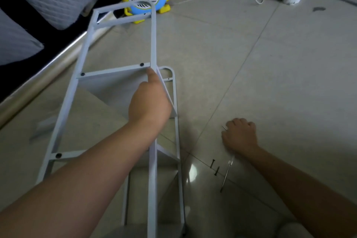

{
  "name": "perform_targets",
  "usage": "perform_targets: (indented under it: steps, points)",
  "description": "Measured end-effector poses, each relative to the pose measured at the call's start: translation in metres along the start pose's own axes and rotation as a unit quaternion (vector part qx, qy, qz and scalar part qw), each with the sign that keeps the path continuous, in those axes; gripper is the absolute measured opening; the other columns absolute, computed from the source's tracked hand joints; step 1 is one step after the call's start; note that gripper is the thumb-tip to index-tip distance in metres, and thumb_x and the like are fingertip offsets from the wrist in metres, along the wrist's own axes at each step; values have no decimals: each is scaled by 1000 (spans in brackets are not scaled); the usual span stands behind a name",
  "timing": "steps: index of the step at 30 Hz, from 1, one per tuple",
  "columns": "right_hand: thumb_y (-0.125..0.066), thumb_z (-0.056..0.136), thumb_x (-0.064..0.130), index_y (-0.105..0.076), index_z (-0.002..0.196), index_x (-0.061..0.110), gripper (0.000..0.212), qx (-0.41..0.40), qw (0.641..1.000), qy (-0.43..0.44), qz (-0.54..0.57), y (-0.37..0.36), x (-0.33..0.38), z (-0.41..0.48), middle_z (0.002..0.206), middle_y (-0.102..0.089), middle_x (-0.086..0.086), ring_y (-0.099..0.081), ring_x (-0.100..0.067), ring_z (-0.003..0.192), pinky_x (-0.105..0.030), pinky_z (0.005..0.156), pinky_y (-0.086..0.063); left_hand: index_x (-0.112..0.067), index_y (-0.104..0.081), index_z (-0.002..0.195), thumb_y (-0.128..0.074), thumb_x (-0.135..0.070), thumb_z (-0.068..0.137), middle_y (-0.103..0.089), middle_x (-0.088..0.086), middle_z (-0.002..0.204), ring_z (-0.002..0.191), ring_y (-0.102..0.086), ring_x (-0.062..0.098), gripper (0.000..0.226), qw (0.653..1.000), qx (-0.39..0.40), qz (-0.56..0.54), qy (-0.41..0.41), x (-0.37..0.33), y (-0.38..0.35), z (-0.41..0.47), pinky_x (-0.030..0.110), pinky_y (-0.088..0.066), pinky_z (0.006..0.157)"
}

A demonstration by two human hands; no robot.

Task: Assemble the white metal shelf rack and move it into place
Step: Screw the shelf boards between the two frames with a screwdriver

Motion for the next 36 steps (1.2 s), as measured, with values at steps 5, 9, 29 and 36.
perform_targets:
  steps: [5, 9, 29, 36]
  points:
    - [-34, 98, 34, -46, 131, 15, 41, -35, 991, 131, 9, 55, 43, 27, 134, -47, -6, -40, -24, 124, -34, 100, -28, -10, 3, 148, -40, -12, 98, -48, 18, 124, 111, -51, 30, 66, 997, 44, 51, -35, 4, 5, -3, 34, -43, 83]
    - [-43, 93, 28, -35, 139, 18, 47, -32, 973, 227, -14, 87, 77, 33, 143, -38, -3, -33, -21, 131, -32, 107, -24, -14, -3, 149, -41, -22, 98, -48, 17, 128, 114, -50, 30, 64, 995, 65, 28, -76, 35, 33, -9, 38, -43, 92]
    - [-90, 24, 15, -68, 109, 6, 88, -169, 874, 427, -157, 53, 167, 30, 59, -60, -4, -58, -22, 48, -27, 46, -47, -11, -8, 148, -49, -15, 91, -30, 20, 141, 123, -37, 35, 70, 979, -44, 186, 72, 193, 70, 20, 41, -34, 98]
    - [-90, 31, 28, -72, 75, 18, 48, -157, 830, 503, -182, 69, 186, 26, 59, -60, 0, -58, -24, 53, -25, 48, -44, -11, -46, 128, -53, -30, 89, -32, 19, 137, 126, -31, 37, 44, 976, -23, 182, 118, 235, 41, 19, 41, -31, 103]
Point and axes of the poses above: each hand's wrist, its own z-axis towards the middle knuckle, its own y-axis out of the back of the hand, x = y × z, the point moved 3 cm from there along z, towards the middle knuckle
